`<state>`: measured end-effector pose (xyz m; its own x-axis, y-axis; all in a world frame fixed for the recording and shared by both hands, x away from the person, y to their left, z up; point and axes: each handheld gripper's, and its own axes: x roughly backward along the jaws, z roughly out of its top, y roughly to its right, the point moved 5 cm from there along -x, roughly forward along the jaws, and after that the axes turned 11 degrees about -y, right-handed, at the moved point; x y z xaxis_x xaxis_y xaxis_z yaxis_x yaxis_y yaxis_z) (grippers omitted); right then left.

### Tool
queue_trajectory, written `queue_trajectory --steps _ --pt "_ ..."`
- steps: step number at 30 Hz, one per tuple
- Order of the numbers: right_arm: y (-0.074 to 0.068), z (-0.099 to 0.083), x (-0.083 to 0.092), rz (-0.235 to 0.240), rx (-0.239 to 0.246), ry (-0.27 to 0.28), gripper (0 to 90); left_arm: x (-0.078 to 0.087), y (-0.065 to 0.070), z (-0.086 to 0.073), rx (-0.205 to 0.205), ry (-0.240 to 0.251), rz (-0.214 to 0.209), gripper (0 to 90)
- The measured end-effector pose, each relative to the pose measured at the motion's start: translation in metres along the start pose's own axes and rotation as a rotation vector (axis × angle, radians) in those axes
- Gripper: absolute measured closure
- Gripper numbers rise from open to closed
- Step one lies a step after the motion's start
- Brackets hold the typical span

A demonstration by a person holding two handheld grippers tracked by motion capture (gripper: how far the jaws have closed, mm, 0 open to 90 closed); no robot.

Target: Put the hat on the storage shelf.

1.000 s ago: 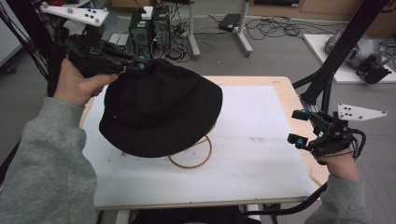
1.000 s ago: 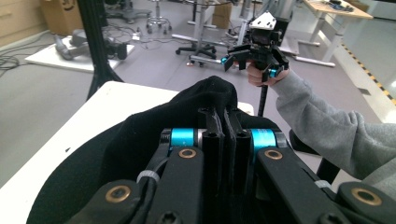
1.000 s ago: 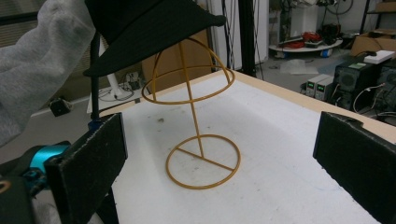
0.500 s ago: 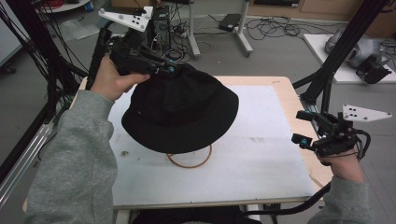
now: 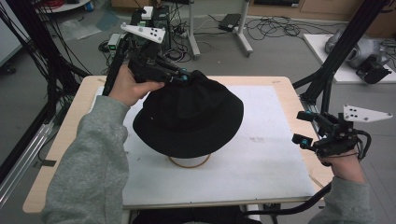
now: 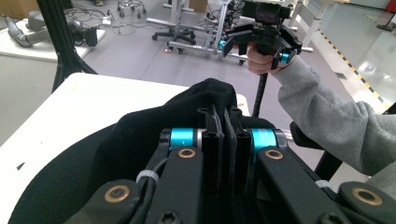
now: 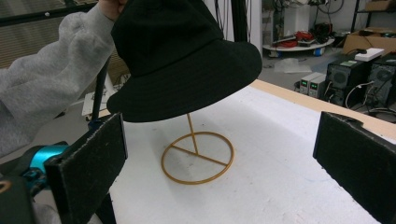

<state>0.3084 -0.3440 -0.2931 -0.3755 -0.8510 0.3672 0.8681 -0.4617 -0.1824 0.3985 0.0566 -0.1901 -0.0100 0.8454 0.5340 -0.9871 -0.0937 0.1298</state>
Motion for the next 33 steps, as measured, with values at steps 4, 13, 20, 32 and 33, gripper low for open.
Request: queue_trajectory --steps 4,13,20,32,33 --pt "0.0 -0.001 -0.001 0.0 -0.002 -0.005 2.0 -0.003 -0.002 -0.006 0.009 0.001 -0.009 86.6" --pt "0.0 -0.002 -0.004 -0.003 -0.005 -0.019 2.0 -0.018 -0.005 -0.019 0.029 -0.02 -0.025 86.0" --pt "0.001 -0.002 -0.004 -0.004 -0.002 -0.016 2.0 -0.021 -0.006 -0.021 0.032 -0.02 -0.023 81.4" --pt "0.0 -0.002 -0.007 -0.001 -0.004 -0.028 2.0 -0.011 -0.001 -0.017 0.072 0.029 -0.017 17.7" --pt "0.0 -0.002 -0.007 -0.001 -0.004 -0.028 2.0 -0.011 -0.001 -0.017 0.072 0.029 -0.017 14.4"
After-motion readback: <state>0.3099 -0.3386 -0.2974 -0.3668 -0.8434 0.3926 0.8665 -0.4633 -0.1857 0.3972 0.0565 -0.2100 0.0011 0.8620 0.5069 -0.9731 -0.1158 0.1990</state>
